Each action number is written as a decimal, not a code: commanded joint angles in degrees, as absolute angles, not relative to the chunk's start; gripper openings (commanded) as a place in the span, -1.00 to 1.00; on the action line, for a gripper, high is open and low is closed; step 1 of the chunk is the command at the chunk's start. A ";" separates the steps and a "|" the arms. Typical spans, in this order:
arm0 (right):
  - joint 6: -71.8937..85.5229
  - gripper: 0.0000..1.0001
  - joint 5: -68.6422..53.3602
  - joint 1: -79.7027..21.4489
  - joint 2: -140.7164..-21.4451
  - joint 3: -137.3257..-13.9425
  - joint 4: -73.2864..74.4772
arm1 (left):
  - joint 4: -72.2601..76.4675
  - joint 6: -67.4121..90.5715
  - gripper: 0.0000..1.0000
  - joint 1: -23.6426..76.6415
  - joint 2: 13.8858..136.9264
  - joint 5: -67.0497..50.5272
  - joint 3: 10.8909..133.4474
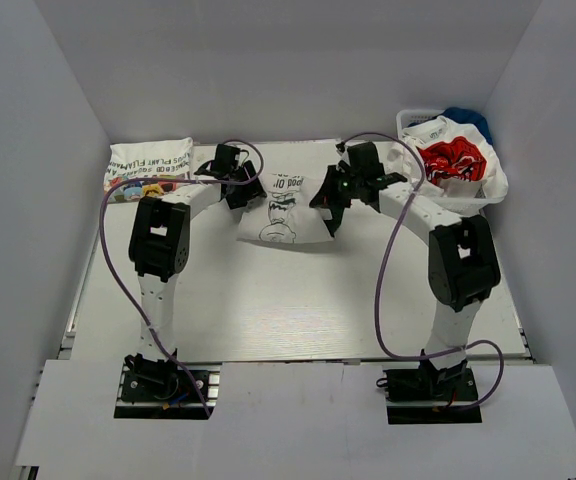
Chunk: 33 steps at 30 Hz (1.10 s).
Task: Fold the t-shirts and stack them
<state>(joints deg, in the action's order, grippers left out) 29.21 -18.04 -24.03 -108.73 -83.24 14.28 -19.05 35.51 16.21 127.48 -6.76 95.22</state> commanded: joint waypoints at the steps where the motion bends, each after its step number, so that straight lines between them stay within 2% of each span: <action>1: 33.74 -1.00 -27.14 -22.41 -106.08 -77.62 3.36 | -22.50 36.39 0.46 15.73 125.86 -7.38 92.55; 4: 36.91 -1.00 -30.67 -20.75 -106.35 -72.18 -1.65 | -23.03 36.39 0.44 15.73 125.86 -7.38 92.55; 10: 38.41 -1.00 -28.56 -16.80 -106.61 -62.68 -5.71 | -23.55 36.39 0.44 15.21 125.86 -6.86 92.55; 16: 36.31 -1.00 -24.00 -15.12 -110.04 -60.56 -5.71 | -23.55 36.39 0.39 15.21 125.86 -6.33 92.02; 20: 35.07 -0.62 -20.57 -15.82 -111.27 -61.78 -5.45 | -24.17 33.76 0.41 16.35 125.86 -8.07 92.02; 21: 34.98 -0.43 -19.87 -15.65 -111.27 -61.96 -4.32 | -24.17 33.75 0.45 16.35 124.90 -8.69 91.33; 23: 34.10 -0.30 -18.03 -15.47 -110.75 -62.92 -2.39 | -23.55 32.97 0.57 16.35 122.00 -8.70 89.48; 24: 33.58 -0.12 -16.97 -15.56 -110.31 -63.02 -1.07 | -23.55 32.44 0.62 16.35 120.77 -8.09 88.86; 26: 32.79 0.03 -14.77 -15.91 -107.07 -63.19 -0.27 | -23.03 31.91 0.74 16.35 117.10 -8.61 87.02; 27: 32.35 0.22 -14.68 -15.91 -104.96 -63.19 -0.18 | -23.03 31.12 0.78 16.35 115.85 -8.61 87.01; 29: 31.38 0.81 -13.45 -16.08 -103.02 -63.28 -0.09 | -21.54 30.16 0.91 16.35 113.48 -9.75 84.38; 31: 30.76 0.81 -11.61 -16.26 -98.89 -63.72 3.24 | -20.31 28.84 0.99 16.87 111.10 -11.16 82.36; 33: 30.15 0.81 -8.80 -16.35 -94.95 -63.29 4.30 | -20.82 27.69 0.99 17.57 111.09 -11.16 82.35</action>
